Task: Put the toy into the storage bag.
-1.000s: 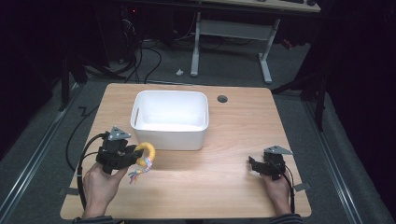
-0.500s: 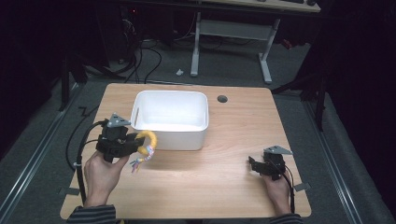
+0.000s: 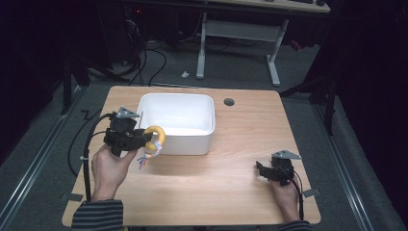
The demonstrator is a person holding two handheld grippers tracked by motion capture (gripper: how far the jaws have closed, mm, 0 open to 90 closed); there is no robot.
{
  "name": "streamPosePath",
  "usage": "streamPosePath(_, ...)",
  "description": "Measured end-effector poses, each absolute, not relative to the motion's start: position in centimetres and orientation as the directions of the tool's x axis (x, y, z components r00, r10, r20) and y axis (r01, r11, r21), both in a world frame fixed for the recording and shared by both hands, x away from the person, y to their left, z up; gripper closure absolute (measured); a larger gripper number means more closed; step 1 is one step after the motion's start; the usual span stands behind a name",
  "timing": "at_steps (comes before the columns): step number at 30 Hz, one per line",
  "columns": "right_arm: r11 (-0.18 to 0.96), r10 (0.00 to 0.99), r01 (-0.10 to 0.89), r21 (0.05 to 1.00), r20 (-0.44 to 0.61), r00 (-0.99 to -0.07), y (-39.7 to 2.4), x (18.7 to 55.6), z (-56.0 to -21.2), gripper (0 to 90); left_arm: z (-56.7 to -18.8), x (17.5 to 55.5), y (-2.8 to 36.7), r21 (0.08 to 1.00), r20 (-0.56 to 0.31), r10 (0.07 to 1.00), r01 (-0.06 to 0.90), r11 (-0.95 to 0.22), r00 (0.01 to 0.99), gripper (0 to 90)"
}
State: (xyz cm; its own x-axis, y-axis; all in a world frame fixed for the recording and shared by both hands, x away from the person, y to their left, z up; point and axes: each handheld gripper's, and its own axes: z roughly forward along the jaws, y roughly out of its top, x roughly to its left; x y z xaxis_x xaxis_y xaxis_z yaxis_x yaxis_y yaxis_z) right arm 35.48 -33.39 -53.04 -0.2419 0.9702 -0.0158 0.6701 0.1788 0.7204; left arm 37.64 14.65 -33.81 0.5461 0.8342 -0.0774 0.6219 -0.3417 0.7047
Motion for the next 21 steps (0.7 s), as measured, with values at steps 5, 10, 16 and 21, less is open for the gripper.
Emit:
streamPosePath(5, 0.177, 0.97, 0.67, 0.721, -0.014, -0.241, -33.4, 35.5, -53.0, 28.6, -33.4, 38.0, 14.3, 0.703, -0.073, 0.838, 0.624, -0.342, 0.541, 67.5)
streamPosePath(10, 0.179, 0.97, 0.67, 0.72, -0.016, -0.242, -33.4, 35.5, -53.0, 28.6, -33.1, 38.7, 13.9, 0.699, -0.066, 0.841, 0.626, -0.345, 0.537, 67.5)
streamPosePath(16, 0.178, 0.97, 0.67, 0.72, -0.015, -0.242, -33.4, 35.5, -53.0, 28.6, -32.7, 39.5, 13.5, 0.699, -0.07, 0.843, 0.629, -0.339, 0.533, 67.5)
streamPosePath(21, 0.177, 0.97, 0.67, 0.721, -0.014, -0.242, -33.4, 35.5, -53.0, 28.6, -32.4, 40.1, 13.3, 0.699, -0.07, 0.846, 0.631, -0.336, 0.528, 67.5)
